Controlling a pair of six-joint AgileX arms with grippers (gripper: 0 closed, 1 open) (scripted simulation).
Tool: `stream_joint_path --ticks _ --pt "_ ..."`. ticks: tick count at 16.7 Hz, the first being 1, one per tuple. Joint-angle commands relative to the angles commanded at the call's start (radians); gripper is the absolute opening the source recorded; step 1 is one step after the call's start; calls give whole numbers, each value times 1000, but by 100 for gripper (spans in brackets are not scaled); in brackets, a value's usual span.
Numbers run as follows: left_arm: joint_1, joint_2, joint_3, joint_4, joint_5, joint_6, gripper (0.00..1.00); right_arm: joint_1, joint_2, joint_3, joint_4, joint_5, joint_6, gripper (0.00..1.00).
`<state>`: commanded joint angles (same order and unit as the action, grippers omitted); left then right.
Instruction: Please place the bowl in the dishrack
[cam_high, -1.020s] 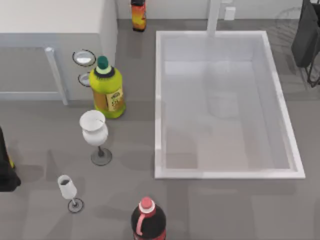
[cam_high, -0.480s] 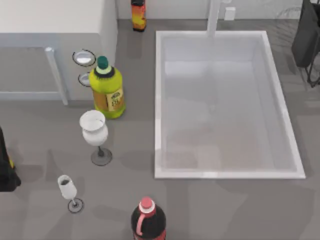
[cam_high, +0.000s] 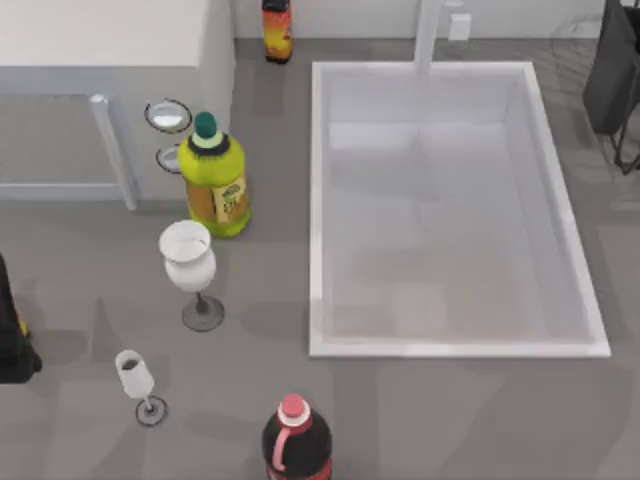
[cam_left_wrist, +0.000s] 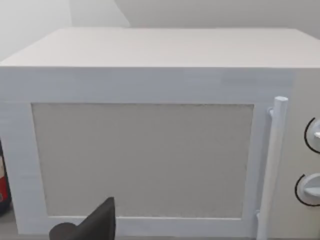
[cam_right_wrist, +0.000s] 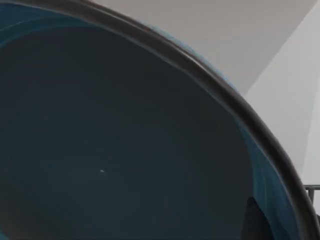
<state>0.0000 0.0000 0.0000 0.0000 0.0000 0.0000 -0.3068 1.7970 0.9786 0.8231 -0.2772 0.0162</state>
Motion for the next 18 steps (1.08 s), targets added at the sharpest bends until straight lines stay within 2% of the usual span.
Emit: stream_joint_path --ticks 12,18 --pt "0 0 0 0 0 0 100 0 0 0 0 0 0 98" --pt "0 0 0 0 0 0 100 0 0 0 0 0 0 100"
